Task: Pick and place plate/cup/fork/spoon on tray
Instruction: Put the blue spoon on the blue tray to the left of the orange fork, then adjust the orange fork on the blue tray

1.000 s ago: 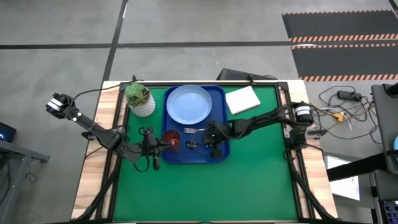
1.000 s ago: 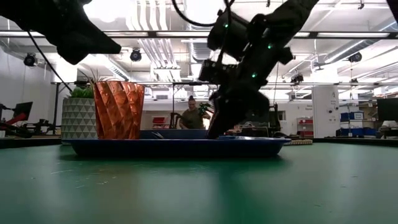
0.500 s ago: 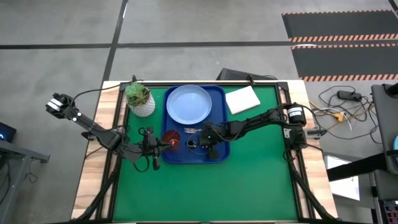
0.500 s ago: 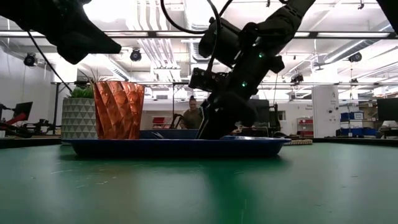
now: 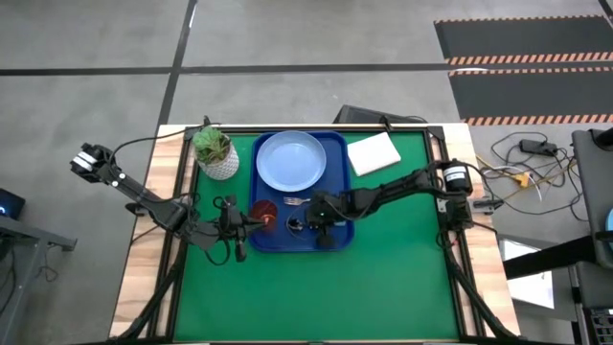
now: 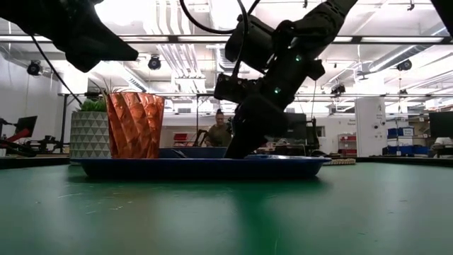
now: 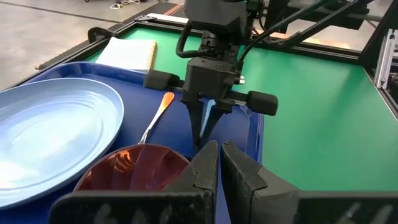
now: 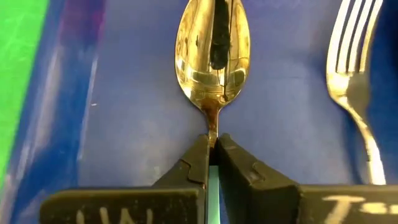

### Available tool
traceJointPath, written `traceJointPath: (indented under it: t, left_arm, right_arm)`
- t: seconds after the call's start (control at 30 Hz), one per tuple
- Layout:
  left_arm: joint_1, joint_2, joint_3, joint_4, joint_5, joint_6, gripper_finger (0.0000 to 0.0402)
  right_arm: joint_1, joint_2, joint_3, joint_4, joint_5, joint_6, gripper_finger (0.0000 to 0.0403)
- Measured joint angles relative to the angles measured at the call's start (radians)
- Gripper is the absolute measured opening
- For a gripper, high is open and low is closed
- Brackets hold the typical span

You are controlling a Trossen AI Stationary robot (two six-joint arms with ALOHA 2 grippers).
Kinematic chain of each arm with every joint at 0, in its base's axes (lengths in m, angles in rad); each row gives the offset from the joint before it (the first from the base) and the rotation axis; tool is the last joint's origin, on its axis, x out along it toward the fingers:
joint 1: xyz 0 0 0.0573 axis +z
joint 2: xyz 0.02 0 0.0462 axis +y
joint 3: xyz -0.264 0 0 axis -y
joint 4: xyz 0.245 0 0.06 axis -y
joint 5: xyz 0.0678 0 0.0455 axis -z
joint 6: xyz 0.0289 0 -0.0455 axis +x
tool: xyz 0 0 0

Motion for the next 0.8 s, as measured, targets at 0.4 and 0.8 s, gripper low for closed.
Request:
traceJointPath:
  t: [0.4,0.8]
  left_arm:
    - [0.000,0.000,0.000,0.011,0.000,0.006,0.0000]
    - [0.000,0.000,0.000,0.012,0.000,0.008,0.0000]
  right_arm:
    - [0.034,0.007,0.001,-0.007,0.004,0.035,0.0015]
    - [0.034,-0.005,0.001,-0.020,0.009,0.009,0.0089]
